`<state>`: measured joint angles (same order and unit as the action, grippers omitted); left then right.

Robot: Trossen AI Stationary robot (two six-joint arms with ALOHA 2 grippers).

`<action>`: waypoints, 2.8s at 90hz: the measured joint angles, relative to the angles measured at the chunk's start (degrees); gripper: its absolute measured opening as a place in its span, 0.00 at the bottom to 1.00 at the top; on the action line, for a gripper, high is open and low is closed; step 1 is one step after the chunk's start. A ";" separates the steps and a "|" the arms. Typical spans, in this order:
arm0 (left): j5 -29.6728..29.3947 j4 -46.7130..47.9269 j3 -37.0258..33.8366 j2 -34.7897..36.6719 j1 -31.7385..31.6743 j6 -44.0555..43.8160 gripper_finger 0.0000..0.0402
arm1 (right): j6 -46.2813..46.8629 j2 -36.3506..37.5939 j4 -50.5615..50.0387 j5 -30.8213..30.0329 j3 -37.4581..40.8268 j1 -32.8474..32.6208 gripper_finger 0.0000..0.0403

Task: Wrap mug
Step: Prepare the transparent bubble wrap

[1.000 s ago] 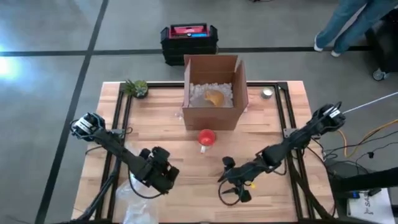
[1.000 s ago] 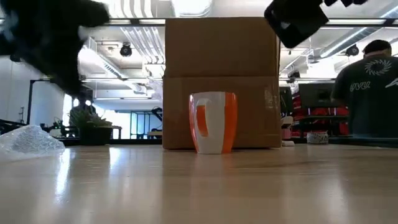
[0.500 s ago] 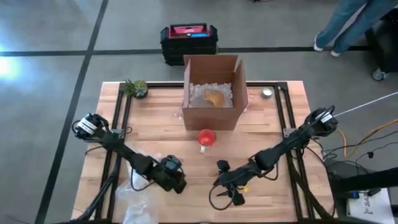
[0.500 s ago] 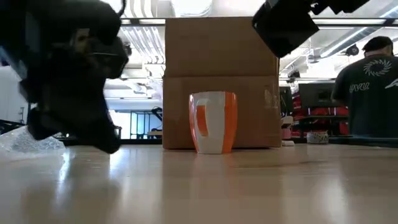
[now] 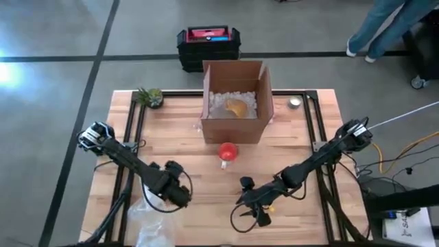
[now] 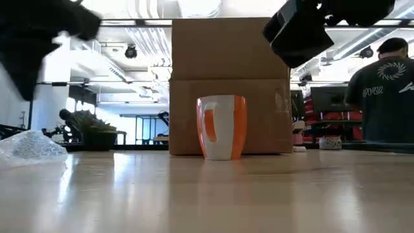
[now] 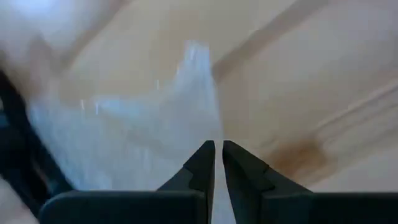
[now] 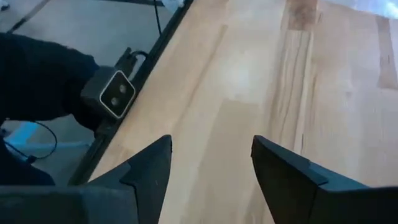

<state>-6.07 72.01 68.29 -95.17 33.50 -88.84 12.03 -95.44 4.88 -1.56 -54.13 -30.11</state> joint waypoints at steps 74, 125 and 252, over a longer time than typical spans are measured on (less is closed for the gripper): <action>-3.77 3.96 -1.26 0.64 0.56 1.62 0.05 | -0.59 -0.04 -1.20 -3.00 0.35 0.11 0.51; -5.89 -45.87 -21.00 0.82 0.46 5.15 0.05 | -0.48 -0.04 -1.45 -3.06 1.05 0.11 0.50; -9.71 -16.01 28.06 -16.63 3.18 31.98 0.05 | -0.28 -10.93 -21.46 -7.91 -3.94 1.82 0.02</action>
<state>-15.77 56.00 96.35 -111.80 36.68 -56.86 11.76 -106.37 -16.58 -9.47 -58.07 -28.28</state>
